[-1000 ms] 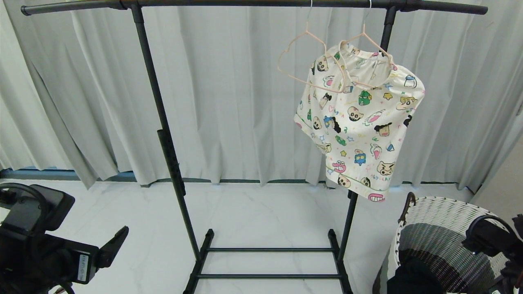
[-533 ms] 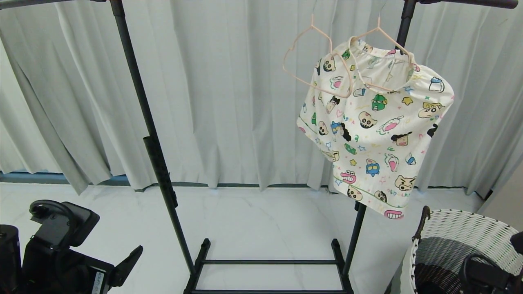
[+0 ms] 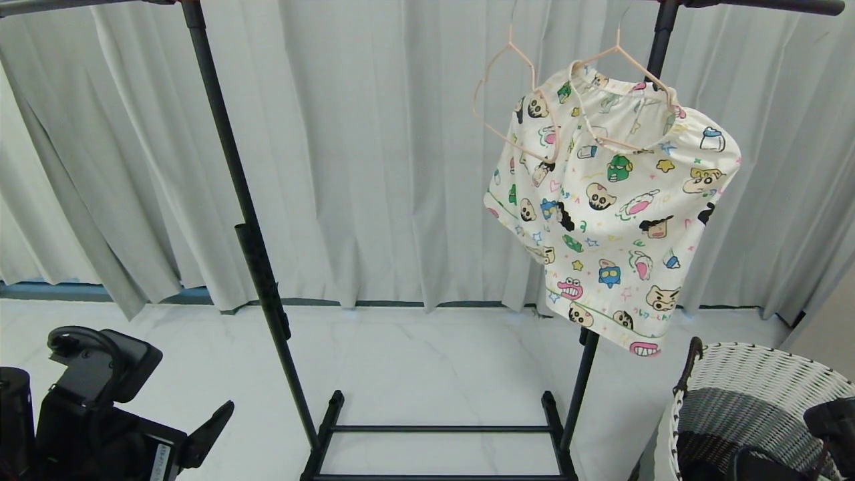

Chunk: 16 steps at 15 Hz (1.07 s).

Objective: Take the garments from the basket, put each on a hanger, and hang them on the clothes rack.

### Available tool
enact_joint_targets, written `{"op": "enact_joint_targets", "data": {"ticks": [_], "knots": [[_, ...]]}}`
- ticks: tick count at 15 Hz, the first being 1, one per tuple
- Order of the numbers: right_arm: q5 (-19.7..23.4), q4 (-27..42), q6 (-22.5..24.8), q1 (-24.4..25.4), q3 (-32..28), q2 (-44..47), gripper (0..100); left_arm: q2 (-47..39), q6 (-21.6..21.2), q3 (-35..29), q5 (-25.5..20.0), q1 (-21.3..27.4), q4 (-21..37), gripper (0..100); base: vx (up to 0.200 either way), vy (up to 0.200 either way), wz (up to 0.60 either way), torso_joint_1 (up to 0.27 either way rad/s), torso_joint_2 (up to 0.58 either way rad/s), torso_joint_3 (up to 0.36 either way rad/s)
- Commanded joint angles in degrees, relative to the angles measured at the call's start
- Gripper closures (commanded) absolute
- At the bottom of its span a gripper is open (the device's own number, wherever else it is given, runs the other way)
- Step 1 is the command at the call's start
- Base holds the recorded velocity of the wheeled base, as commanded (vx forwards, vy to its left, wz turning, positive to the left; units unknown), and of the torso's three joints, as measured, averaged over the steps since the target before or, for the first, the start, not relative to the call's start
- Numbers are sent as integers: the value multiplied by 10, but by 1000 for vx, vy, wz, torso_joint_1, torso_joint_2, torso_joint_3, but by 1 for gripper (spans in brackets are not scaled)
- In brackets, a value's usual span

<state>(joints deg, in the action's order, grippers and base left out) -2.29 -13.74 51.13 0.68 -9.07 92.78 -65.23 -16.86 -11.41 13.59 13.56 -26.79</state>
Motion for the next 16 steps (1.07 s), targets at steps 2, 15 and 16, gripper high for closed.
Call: {"op": "enact_joint_targets", "data": {"ticks": [2, 15, 16], "knots": [[0, -59, 20, 0, 16, 89, 0, 5, 0, -4, 0, 0, 0, 0, 0, 0, 0, 0, 0, 0], [0, -225, 21, -2, 22, 202, 100, 20, 0, -10, 1, -1, 0, 0, 0, 0, 0, 0, 0, 0], [0, -229, 21, -2, 23, 202, 100, 20, 0, -10, 1, -1, 0, 0, 0, 0, 0, 0, 0, 0]]}}
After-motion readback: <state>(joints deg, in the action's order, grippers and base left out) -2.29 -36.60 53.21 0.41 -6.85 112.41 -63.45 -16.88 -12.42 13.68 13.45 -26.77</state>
